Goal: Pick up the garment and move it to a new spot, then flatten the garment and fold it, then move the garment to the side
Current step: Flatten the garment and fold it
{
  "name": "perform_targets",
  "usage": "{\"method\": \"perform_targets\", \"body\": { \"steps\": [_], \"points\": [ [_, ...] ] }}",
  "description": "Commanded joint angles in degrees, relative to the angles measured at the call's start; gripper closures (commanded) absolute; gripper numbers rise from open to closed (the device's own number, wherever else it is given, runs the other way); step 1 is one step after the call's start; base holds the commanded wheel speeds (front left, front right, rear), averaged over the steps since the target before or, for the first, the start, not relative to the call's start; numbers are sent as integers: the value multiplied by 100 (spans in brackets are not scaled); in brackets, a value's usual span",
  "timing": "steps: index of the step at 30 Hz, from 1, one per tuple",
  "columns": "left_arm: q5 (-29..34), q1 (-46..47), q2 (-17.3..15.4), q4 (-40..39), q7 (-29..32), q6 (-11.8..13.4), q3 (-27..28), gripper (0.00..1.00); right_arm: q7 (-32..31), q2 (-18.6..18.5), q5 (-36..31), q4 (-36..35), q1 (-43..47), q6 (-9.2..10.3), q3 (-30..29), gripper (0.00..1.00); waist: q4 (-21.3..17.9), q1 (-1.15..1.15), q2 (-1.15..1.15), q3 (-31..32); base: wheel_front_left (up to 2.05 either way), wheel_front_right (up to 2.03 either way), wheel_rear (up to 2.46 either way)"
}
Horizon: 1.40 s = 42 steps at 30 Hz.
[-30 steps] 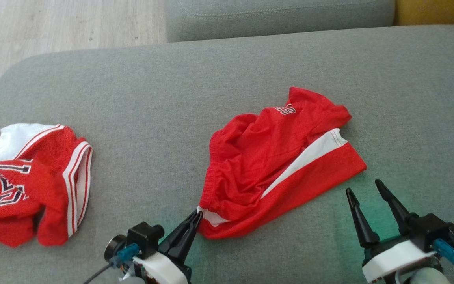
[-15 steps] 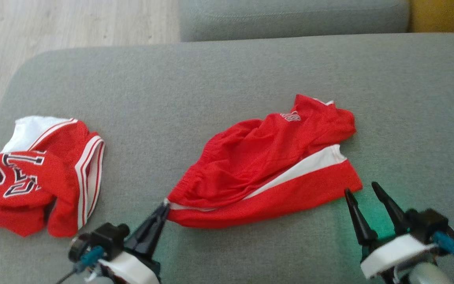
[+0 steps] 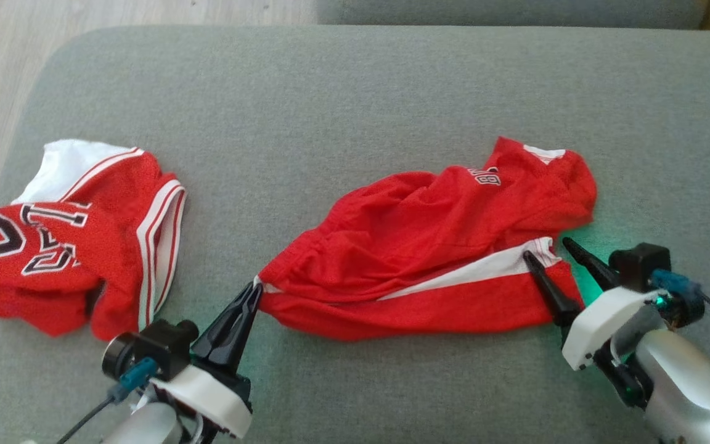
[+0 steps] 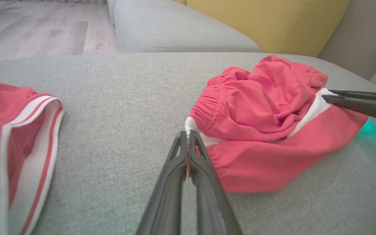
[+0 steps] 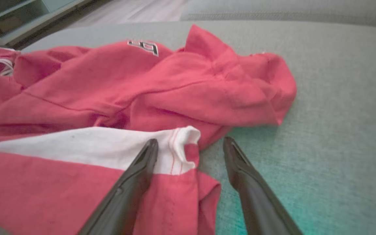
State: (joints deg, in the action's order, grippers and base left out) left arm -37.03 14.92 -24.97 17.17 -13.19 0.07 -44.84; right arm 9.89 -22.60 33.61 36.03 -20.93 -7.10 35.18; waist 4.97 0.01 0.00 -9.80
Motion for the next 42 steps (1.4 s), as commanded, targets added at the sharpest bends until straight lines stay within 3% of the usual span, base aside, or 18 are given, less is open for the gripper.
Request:
{"method": "perform_targets", "body": {
  "steps": [1,2,3,4,5,10,15,21,25,29,33,41,42],
  "points": [
    [57,283,-99,-122,-75,34,179,100,-76,-148,138,-4,-189,-39,196,0,70,-1,0,-60,0,0,0],
    [63,307,-79,-109,-77,23,168,100,-102,-179,207,58,-267,-39,319,0,97,-1,0,-76,0,0,0],
    [68,330,-59,-94,-79,12,158,100,-80,-212,264,100,-340,-39,428,16,122,-1,0,-86,0,0,0],
    [73,348,-41,-78,-83,4,152,100,-22,-252,301,137,-409,-39,526,87,143,-1,0,-91,0,0,0],
    [76,362,-27,-66,-89,2,155,100,33,-289,337,158,-463,-39,634,100,160,-1,0,-91,0,0,0],
    [49,450,-10,-224,-140,-59,309,100,339,-565,690,18,-686,-39,862,100,181,-1,0,-25,0,0,0],
    [-155,923,10,-806,-163,-336,674,100,491,-1072,857,-710,-1040,-39,142,100,87,-1,0,-79,0,0,0],
    [-438,2594,185,-1253,116,-635,952,100,398,-1693,358,-1409,-2025,-39,-597,100,-227,-1,0,-436,0,0,0],
    [-568,3990,444,-912,331,-723,938,100,54,-1799,107,-1322,-2965,-39,-792,100,-461,-1,0,-780,0,0,0],
    [-737,4706,675,-194,521,-750,612,100,-322,-1719,119,-1077,-3369,-39,-580,100,-647,-1,0,-1061,0,0,0],
    [-764,4570,640,111,380,-753,153,100,-279,-1640,198,-973,-3137,-39,-343,100,-747,-1,0,-1211,0,0,0],
    [-624,2893,509,655,-134,-752,-368,100,364,-1136,358,-476,-1466,-39,-164,100,-764,-1,0,-1331,0,0,0],
    [-601,2712,522,661,-152,-736,-360,100,402,-1076,377,-478,-1257,-39,-173,75,-749,-1,0,-1318,0,0,0]
  ]
}}
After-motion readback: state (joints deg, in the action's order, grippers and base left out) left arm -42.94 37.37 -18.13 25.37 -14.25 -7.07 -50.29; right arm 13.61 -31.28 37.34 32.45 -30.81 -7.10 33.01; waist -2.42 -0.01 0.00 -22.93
